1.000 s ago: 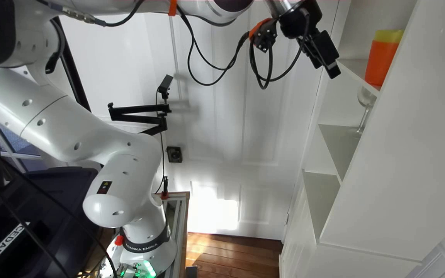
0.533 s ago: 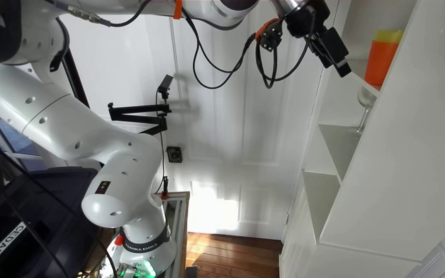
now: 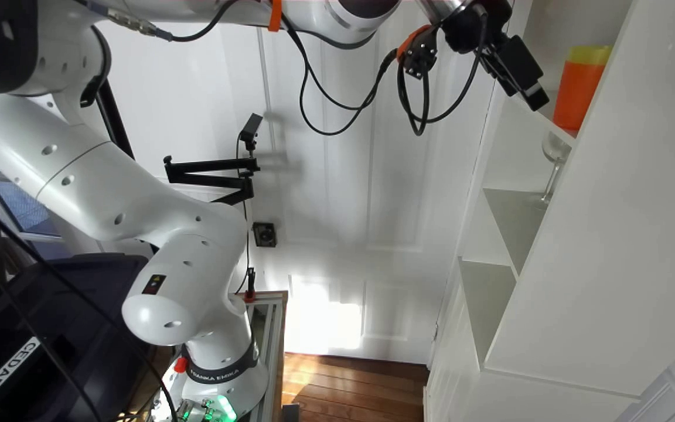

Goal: Place the plastic cups on the top shelf

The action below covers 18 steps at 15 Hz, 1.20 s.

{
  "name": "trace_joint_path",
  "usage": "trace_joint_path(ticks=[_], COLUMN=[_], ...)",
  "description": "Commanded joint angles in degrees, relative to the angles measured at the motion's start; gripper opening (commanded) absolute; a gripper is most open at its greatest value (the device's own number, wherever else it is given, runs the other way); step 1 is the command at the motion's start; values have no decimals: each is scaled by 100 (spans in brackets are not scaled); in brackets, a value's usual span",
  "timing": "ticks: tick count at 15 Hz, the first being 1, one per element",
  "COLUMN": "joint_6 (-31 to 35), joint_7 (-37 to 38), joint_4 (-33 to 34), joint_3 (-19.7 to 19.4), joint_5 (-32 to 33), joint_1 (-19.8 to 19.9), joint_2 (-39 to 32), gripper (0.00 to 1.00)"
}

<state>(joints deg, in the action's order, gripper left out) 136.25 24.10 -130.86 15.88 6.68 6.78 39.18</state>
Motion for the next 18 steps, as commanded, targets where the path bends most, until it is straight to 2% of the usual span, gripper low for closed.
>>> trace_joint_path(ticks=[1,11,18], joint_6=[291,729,739], joint_7=[241,296,382], joint_4=[130,389,618], joint_3=[60,60,34], joint_5=[126,197,336], joint_1=[121,225,259], joint_2=[-210,-828,-1181], gripper=[100,100,100])
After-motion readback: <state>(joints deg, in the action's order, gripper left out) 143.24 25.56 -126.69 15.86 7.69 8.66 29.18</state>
